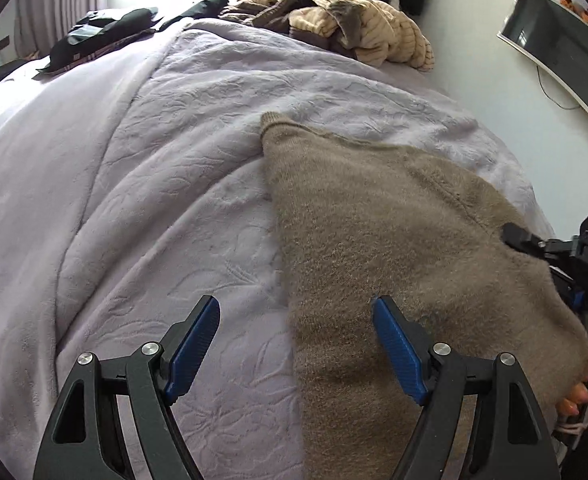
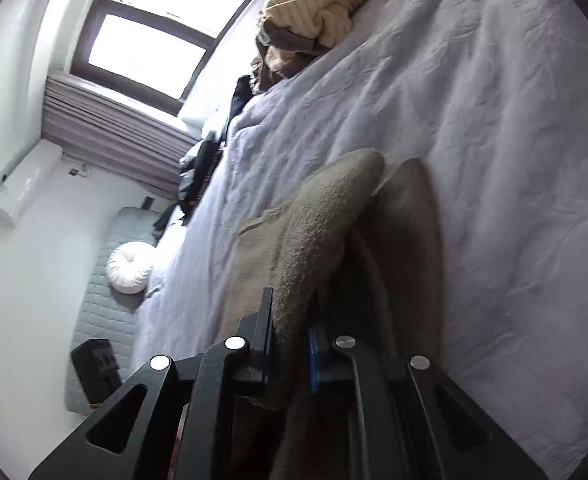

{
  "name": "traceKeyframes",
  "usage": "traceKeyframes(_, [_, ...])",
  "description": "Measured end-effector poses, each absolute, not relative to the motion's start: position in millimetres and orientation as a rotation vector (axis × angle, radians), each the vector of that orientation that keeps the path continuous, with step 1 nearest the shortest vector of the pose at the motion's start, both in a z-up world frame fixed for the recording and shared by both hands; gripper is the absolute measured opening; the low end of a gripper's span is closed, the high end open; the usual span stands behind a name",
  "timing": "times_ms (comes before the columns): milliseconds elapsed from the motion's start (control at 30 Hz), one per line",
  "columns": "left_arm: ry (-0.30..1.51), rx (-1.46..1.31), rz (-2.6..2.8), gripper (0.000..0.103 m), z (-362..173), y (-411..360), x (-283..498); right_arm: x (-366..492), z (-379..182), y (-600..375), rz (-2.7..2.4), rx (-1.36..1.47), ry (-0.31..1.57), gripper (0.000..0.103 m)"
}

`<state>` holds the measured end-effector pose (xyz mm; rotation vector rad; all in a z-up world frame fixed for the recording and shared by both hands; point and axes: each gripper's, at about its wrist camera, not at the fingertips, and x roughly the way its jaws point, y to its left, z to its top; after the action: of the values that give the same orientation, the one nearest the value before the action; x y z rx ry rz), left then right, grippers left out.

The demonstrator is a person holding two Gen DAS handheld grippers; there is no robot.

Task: Fold small clothes
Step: 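Fold the lifted sweater over with the right tool while the left tool holds its end, then open both tools and move them back from the folded sweater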

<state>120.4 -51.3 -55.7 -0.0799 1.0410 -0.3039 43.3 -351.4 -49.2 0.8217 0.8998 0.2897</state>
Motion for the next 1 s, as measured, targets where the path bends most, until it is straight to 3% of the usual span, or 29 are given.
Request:
traceKeyframes(67, [1.078, -0.078, -0.314, 0.089, -62, -55, 121, 48, -70, -359, 0.228, 0.824, 0.960, 0.015])
traceKeyframes(133, [1.078, -0.076, -0.314, 0.089, -62, -53, 118, 45, -85, -369, 0.233, 0.905, 0.959, 0.015])
traceKeyframes(367, [1.030, -0.027, -0.273, 0.089, -44, -33, 112, -3, -37, -380, 0.303, 0.876, 0.863, 0.033])
traceKeyframes(433, [1.033, -0.037, -0.279, 0.089, -43, -31, 110, -15, -21, -365, 0.390, 0.825, 0.852, 0.068])
traceKeyframes(500, [1.054, -0.050, -0.300, 0.089, -46, -33, 108, -22, -15, -348, 0.421, 0.739, 0.875, 0.070])
traceKeyframes(567, [1.069, -0.064, -0.312, 0.089, -50, -36, 104, -23, -17, -332, 0.413, 0.659, 0.926, 0.054])
traceKeyframes(600, [1.072, -0.065, -0.312, 0.089, -51, -37, 102, -24, -22, -326, 0.407, 0.633, 0.964, 0.019])
traceKeyframes(633, [1.073, -0.063, -0.313, 0.089, -52, -38, 99, -23, -25, -319, 0.383, 0.608, 0.997, 0.007])
traceKeyframes(800, [1.119, 0.023, -0.282, 0.089, -75, -44, 85, -24, -41, -317, 0.219, 0.493, 1.035, 0.007])
traceKeyframes(1000, [1.134, -0.046, -0.278, 0.089, -89, -36, 69, -32, -58, -322, 0.211, 0.561, 1.027, 0.006])
